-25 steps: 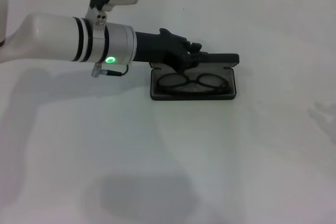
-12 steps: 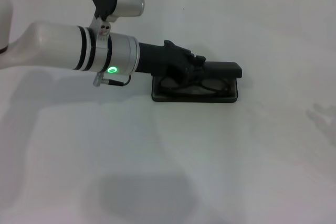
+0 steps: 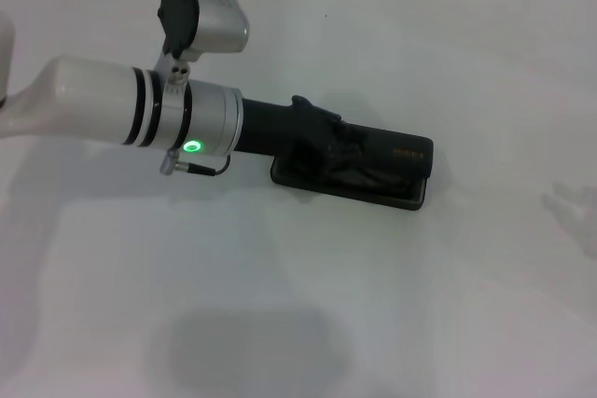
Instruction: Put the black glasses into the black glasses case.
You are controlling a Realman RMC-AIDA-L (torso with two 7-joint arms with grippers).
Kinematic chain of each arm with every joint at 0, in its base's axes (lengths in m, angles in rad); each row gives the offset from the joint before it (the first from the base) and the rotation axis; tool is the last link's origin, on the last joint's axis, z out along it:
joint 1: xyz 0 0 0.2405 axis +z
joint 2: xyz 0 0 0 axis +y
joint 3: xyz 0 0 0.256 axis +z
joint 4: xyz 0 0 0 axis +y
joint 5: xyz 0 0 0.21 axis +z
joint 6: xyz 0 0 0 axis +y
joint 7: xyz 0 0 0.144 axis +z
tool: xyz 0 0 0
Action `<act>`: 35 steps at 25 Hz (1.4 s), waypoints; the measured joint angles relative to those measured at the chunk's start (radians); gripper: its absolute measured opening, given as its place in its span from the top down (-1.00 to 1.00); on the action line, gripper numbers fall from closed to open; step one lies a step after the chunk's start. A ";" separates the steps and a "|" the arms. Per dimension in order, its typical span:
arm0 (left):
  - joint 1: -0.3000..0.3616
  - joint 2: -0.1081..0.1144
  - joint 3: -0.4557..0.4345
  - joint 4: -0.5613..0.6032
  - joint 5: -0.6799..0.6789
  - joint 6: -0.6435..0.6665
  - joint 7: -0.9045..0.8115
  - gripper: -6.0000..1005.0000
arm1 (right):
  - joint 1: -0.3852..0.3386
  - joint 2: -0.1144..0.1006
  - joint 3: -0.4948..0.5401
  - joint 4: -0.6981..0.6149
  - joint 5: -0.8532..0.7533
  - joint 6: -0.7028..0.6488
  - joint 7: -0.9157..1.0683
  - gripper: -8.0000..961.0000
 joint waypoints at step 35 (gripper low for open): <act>0.390 0.091 -0.141 0.424 -0.385 0.696 0.021 -0.18 | 0.242 -0.003 -0.370 0.247 0.305 -0.224 -0.232 -0.27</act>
